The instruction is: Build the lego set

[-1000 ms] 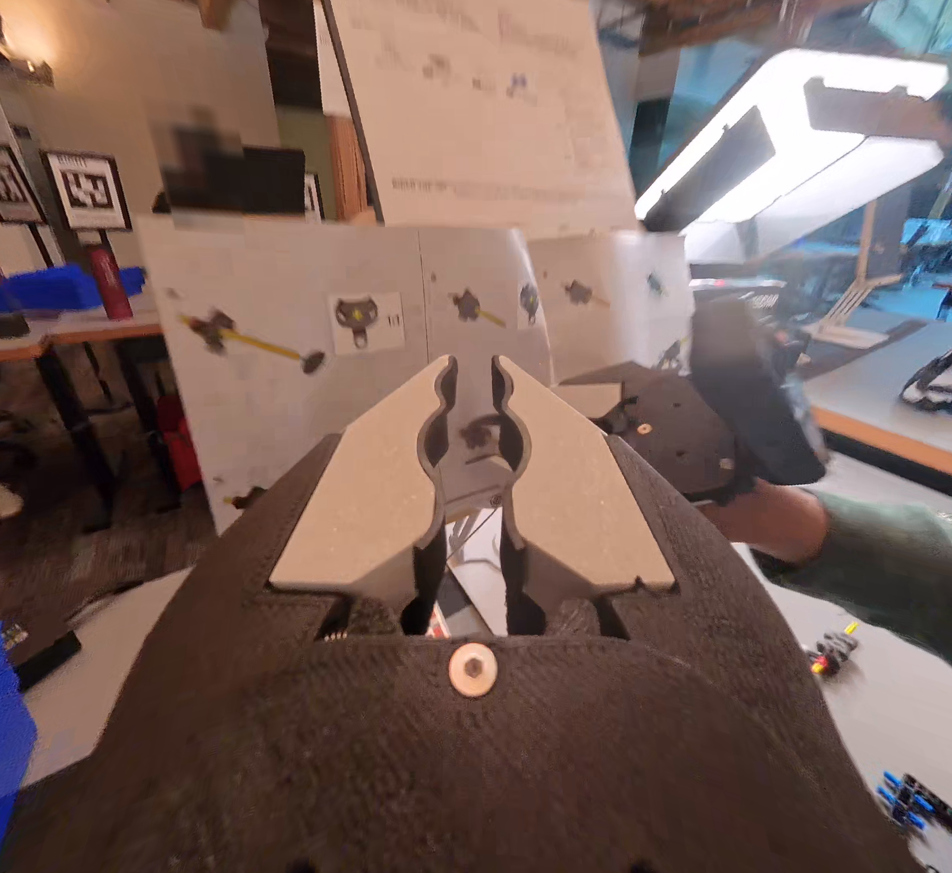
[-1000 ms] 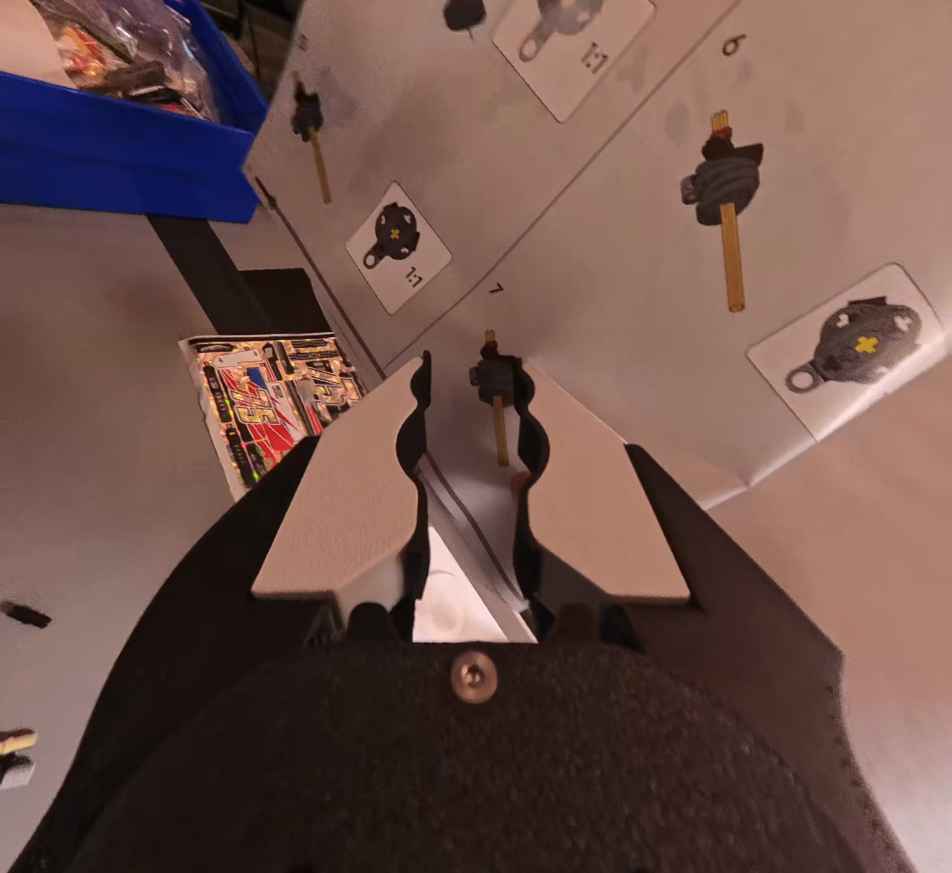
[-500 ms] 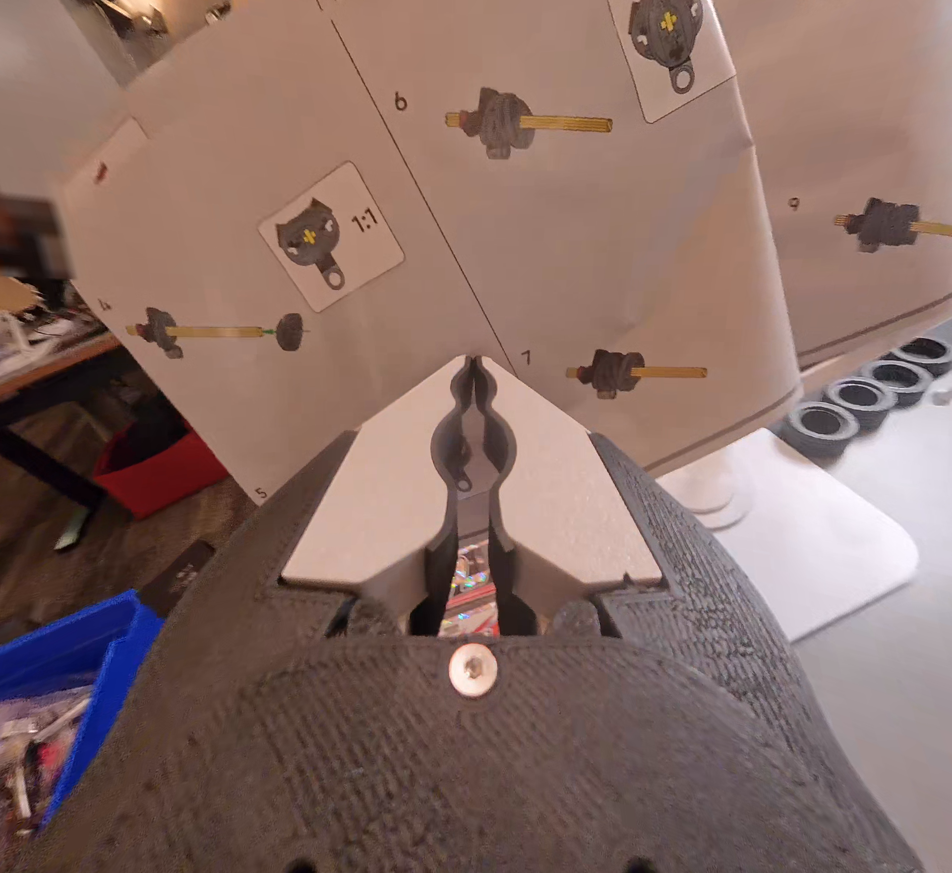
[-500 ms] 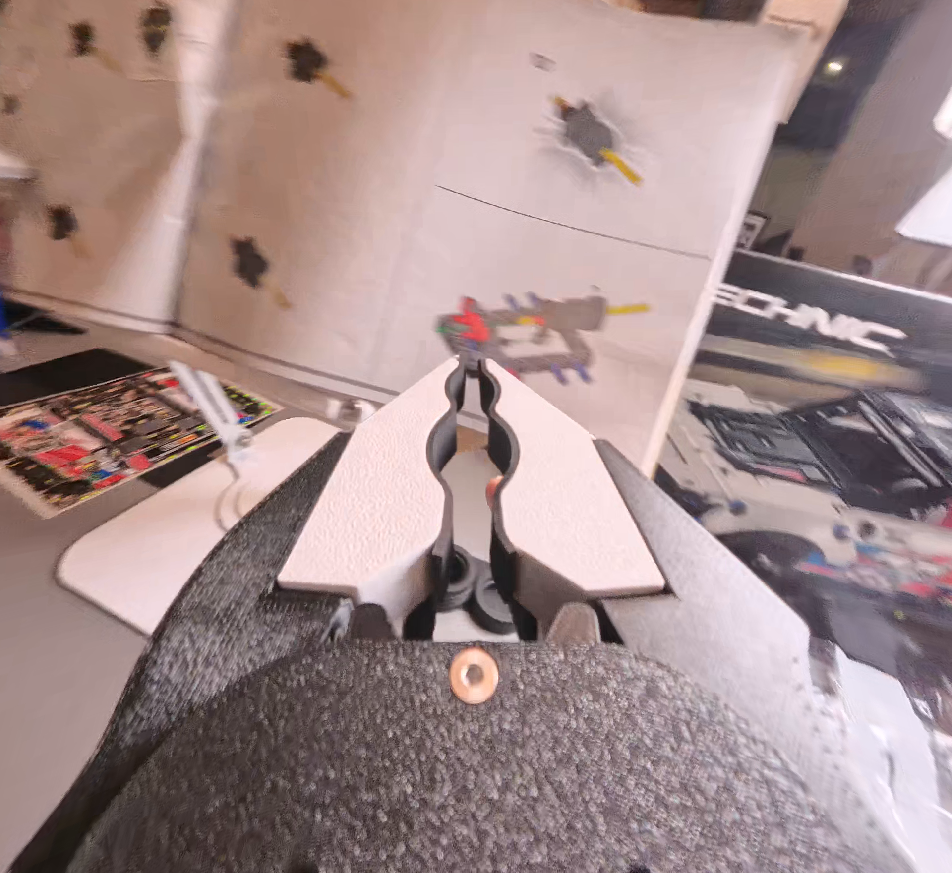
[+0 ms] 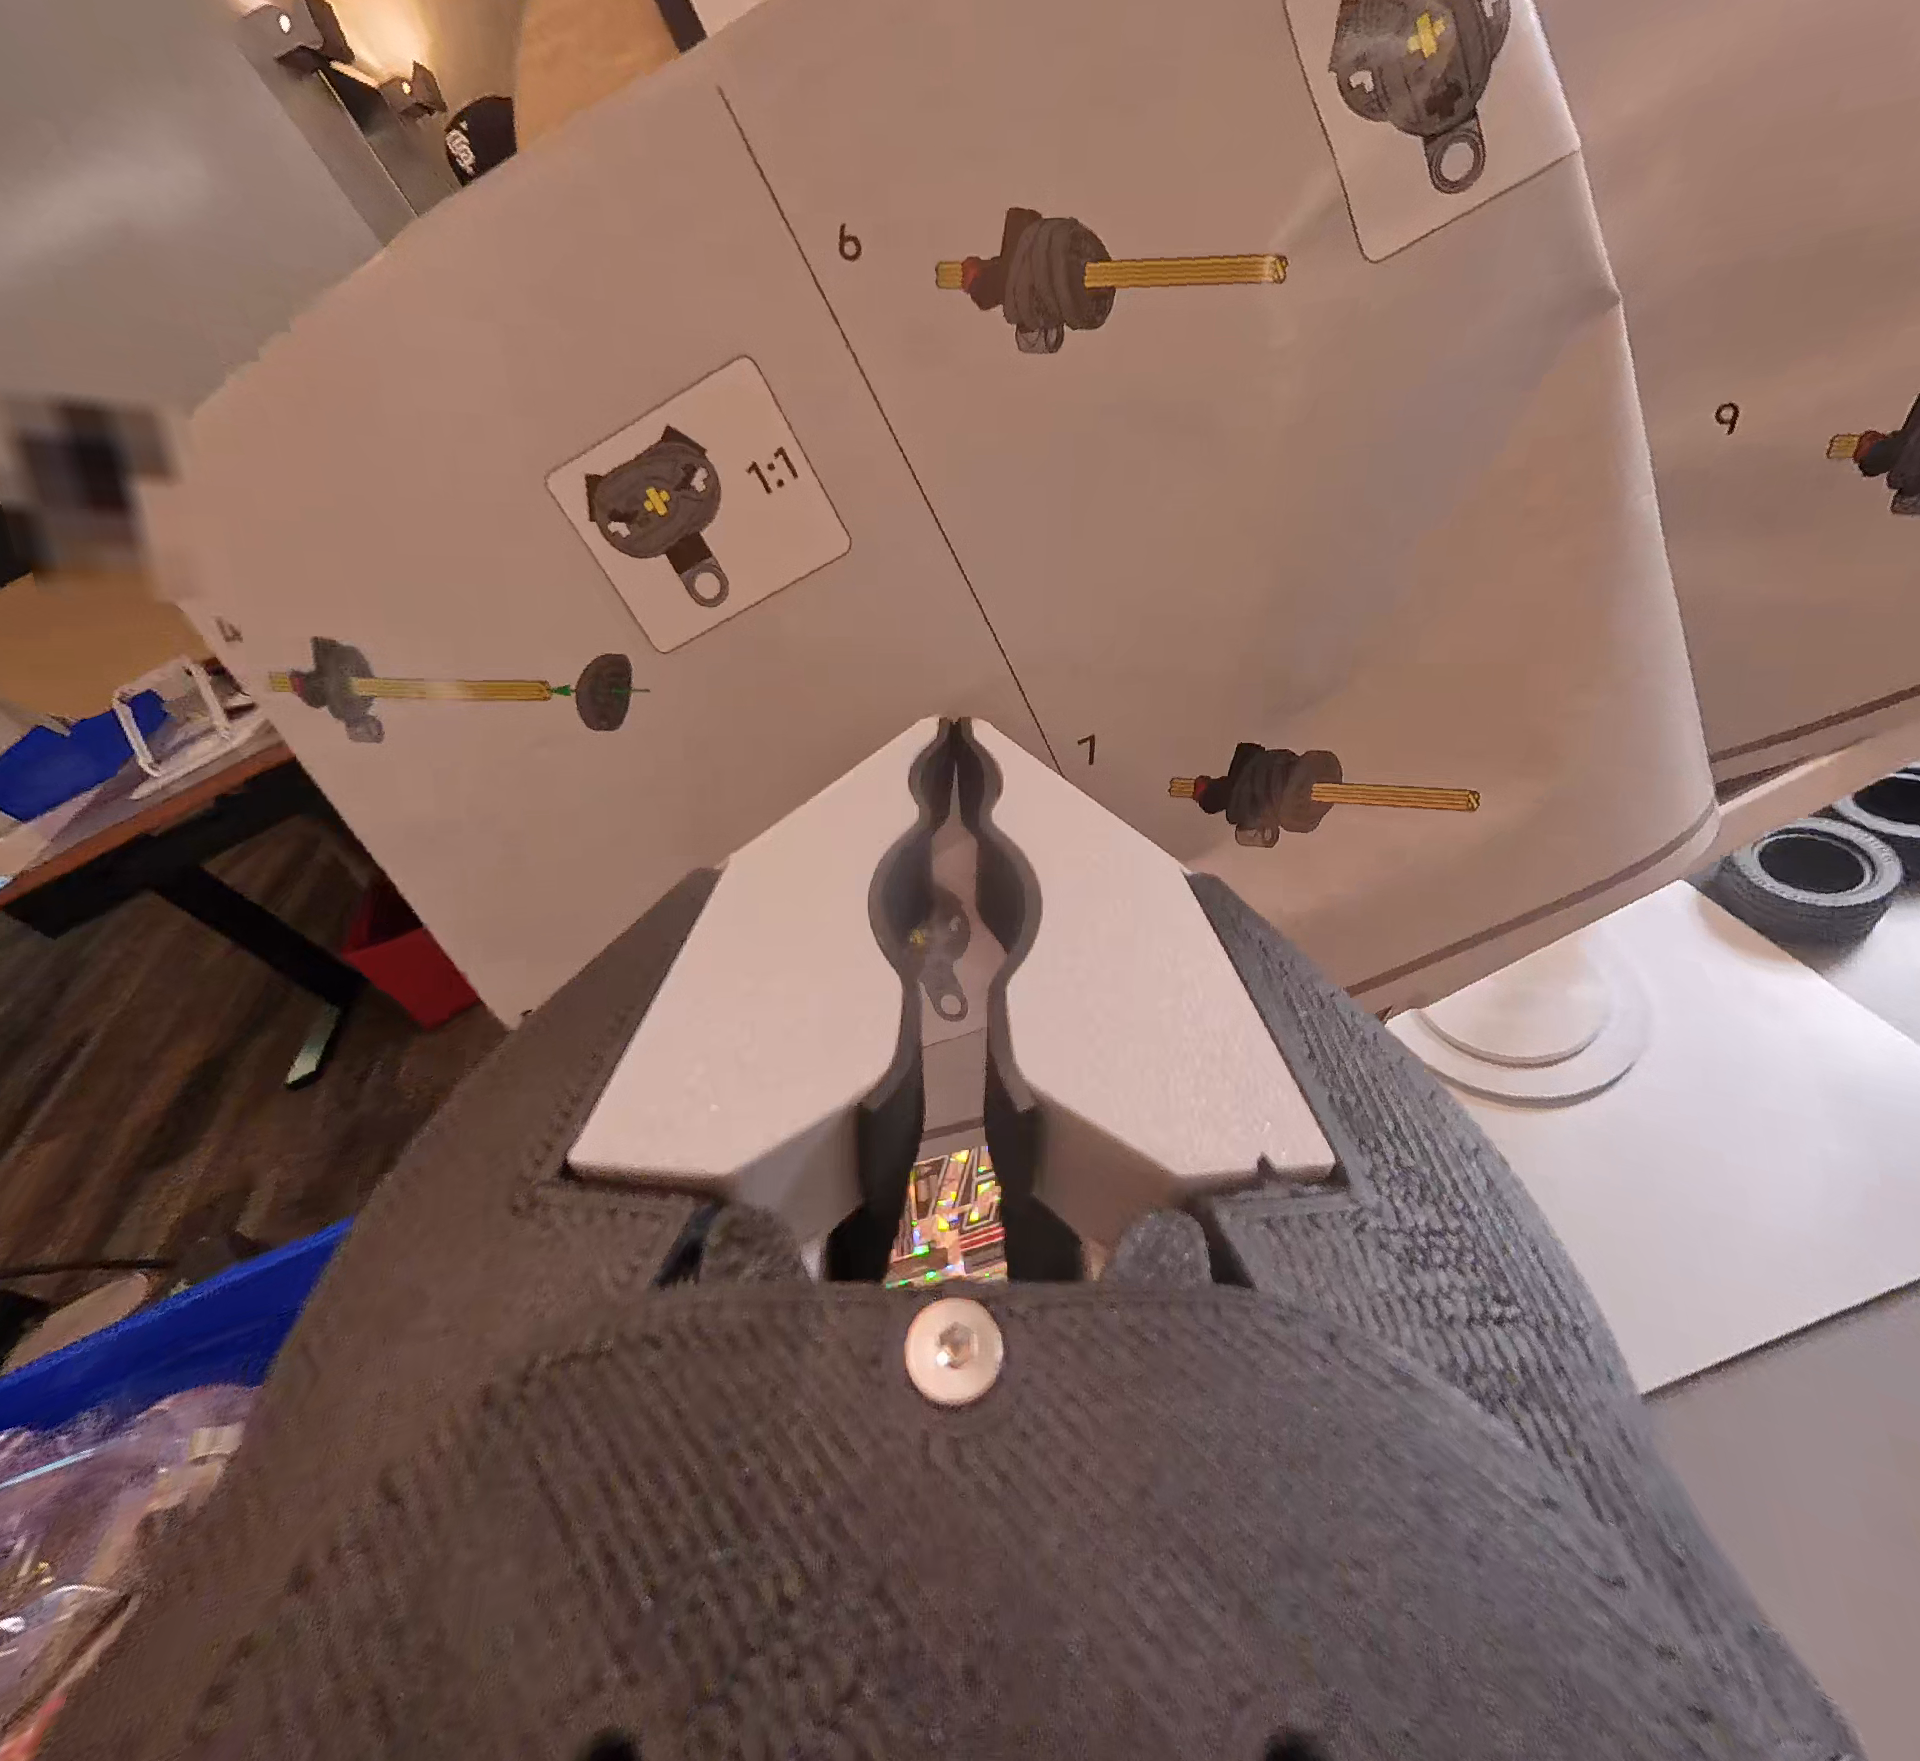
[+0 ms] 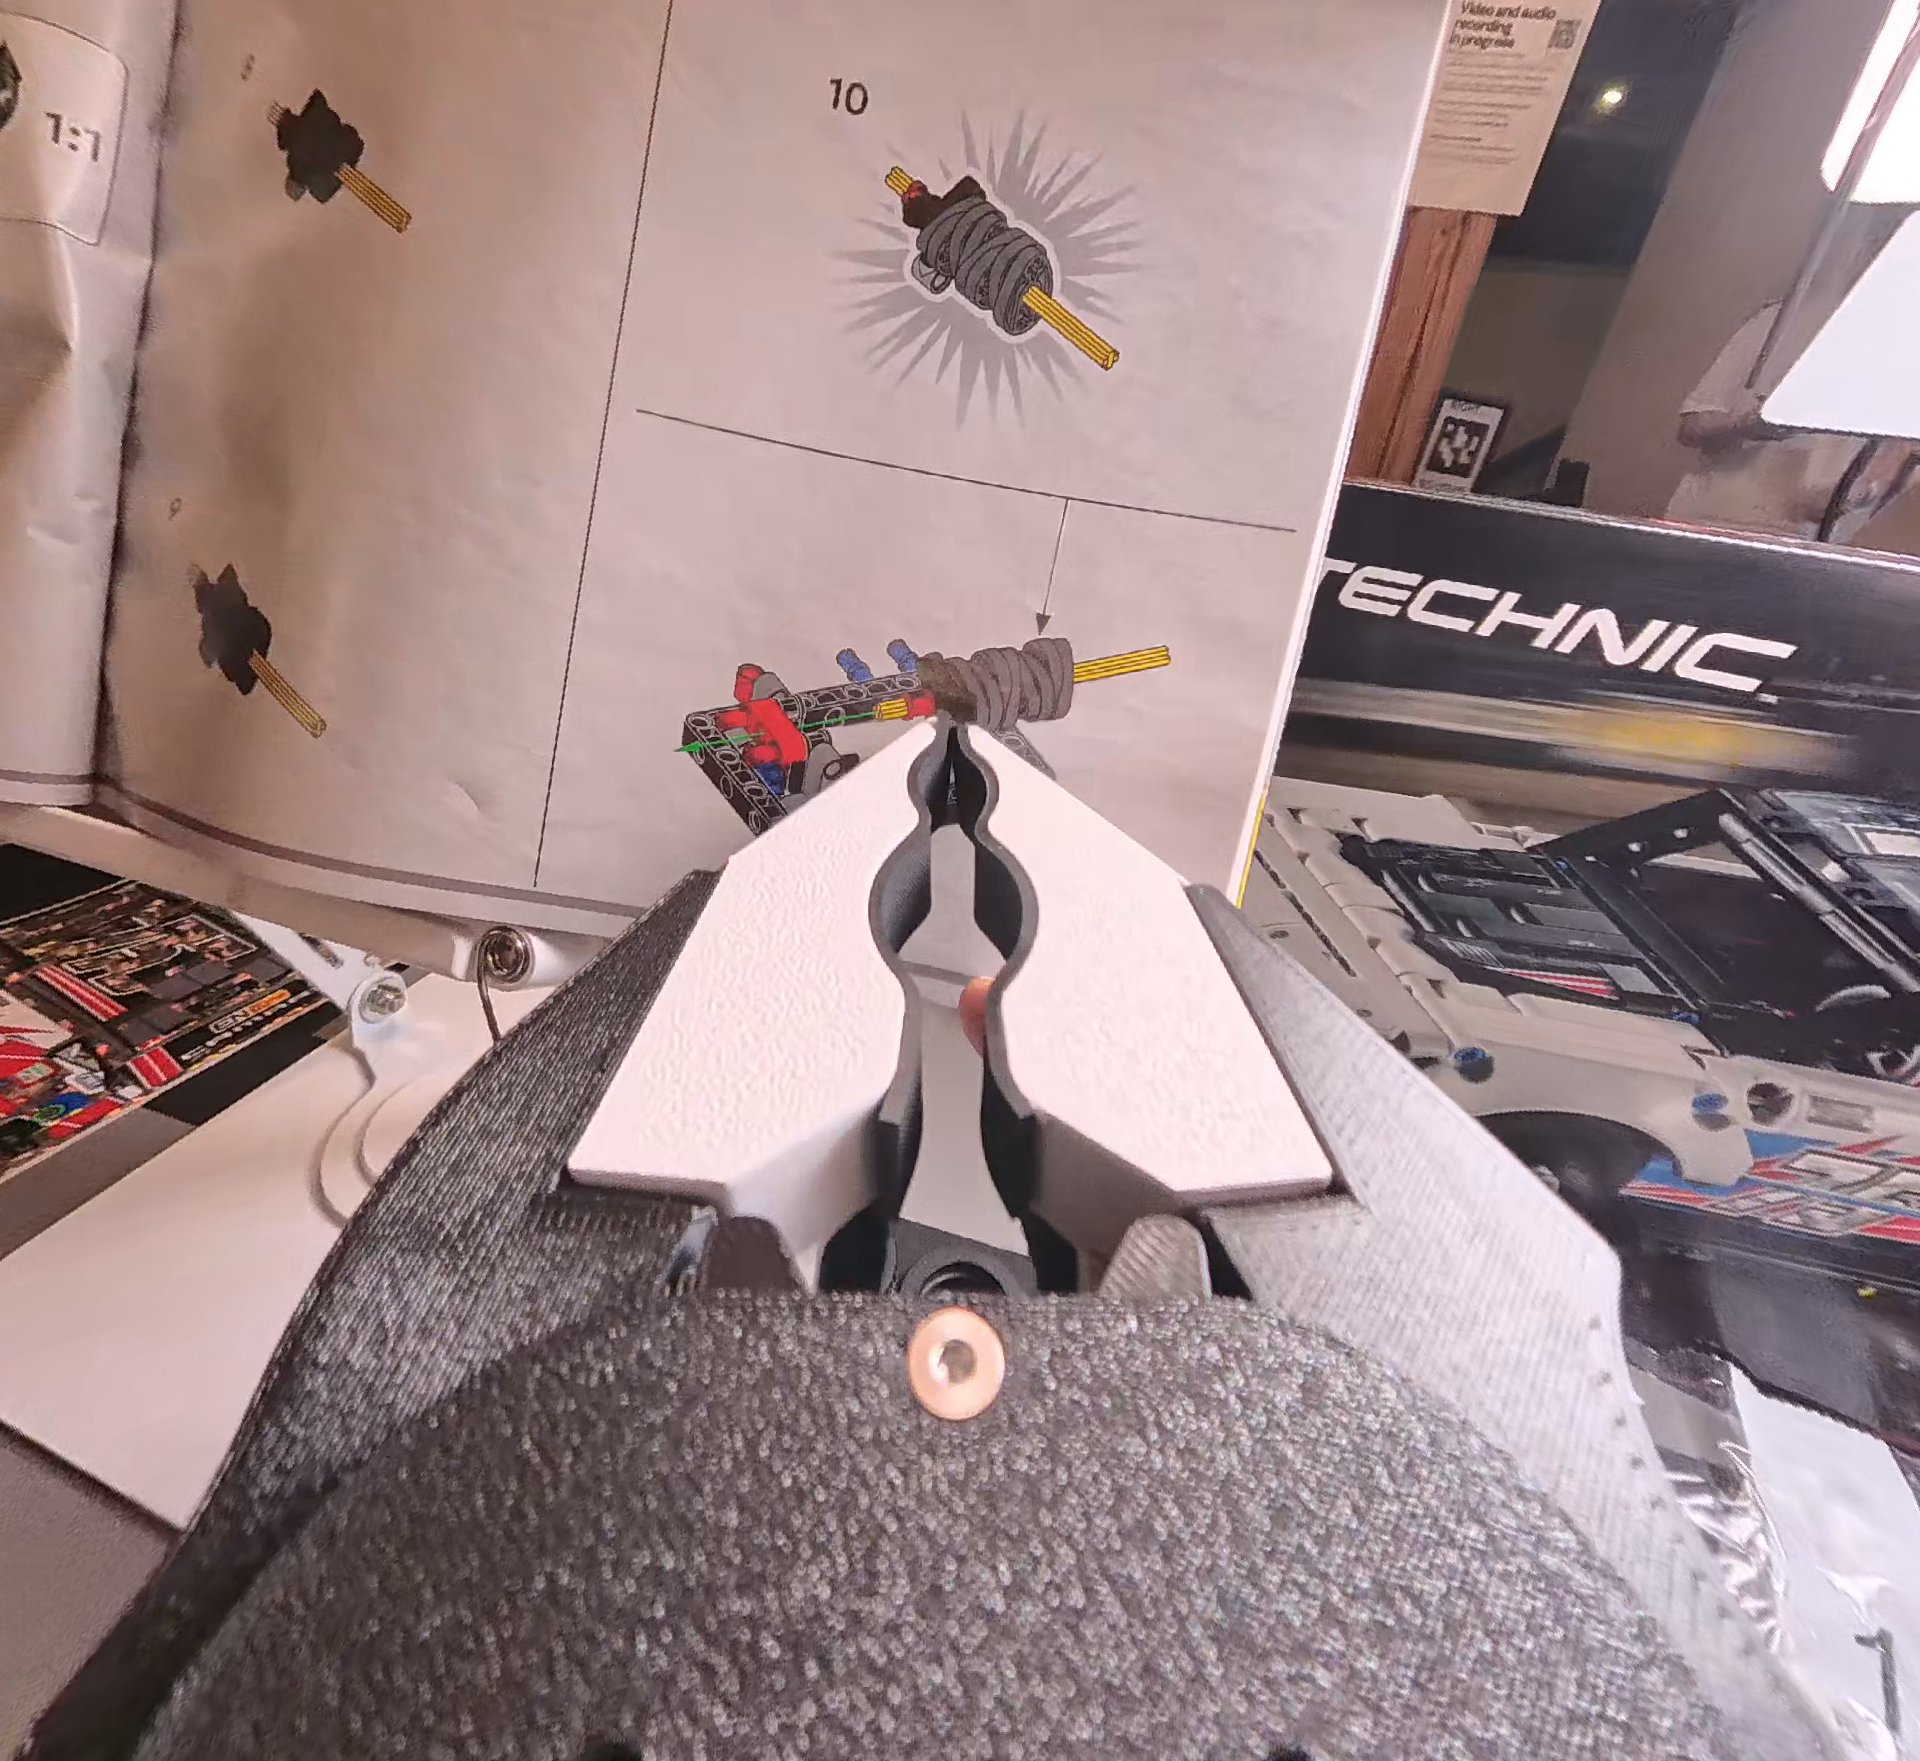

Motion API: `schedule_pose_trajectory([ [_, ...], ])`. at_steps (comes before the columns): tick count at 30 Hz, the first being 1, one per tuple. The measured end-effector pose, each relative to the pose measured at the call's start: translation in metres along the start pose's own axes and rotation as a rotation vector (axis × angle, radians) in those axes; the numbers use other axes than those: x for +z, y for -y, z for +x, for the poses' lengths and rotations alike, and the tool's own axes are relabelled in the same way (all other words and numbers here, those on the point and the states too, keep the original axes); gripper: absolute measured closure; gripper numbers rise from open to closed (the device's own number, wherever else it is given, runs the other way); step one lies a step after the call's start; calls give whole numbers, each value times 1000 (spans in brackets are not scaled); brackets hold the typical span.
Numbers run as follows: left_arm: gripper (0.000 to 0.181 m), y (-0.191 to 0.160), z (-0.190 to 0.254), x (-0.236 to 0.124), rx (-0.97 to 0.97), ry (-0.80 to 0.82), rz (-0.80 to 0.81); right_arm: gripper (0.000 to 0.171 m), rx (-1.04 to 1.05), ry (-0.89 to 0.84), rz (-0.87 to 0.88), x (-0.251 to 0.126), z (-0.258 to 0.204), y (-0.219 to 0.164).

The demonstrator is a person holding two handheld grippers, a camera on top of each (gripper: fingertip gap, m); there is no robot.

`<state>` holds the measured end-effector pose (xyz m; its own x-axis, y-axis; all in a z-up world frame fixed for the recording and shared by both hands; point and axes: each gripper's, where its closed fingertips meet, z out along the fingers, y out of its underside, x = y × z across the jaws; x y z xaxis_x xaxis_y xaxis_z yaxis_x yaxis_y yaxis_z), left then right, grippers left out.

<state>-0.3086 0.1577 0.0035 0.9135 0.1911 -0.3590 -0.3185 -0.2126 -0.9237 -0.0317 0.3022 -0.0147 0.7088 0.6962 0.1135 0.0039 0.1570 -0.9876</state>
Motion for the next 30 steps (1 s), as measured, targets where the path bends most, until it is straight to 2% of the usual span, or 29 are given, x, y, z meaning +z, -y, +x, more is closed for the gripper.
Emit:
schedule_pose_trajectory([
  [7,181,1,-4,-1,-47,2,16,171,9,20,-11,1,-1,3],
  [12,181,4,-11,0,-49,12,27,171,-98,145,-13,-4,-45,-3],
  [17,181,5,-16,1,-43,6,43,170,-3,180,-27,-22,-42,-16],
  [22,181,4,-17,0,-77,2,68,166,-156,353,-31,-45,-107,-18],
  [26,181,5,-17,2,-89,2,70,168,-400,368,-81,-20,-160,-1],
  [30,181,12,-15,-10,-127,-21,93,170,-488,381,-163,22,-201,20],
])
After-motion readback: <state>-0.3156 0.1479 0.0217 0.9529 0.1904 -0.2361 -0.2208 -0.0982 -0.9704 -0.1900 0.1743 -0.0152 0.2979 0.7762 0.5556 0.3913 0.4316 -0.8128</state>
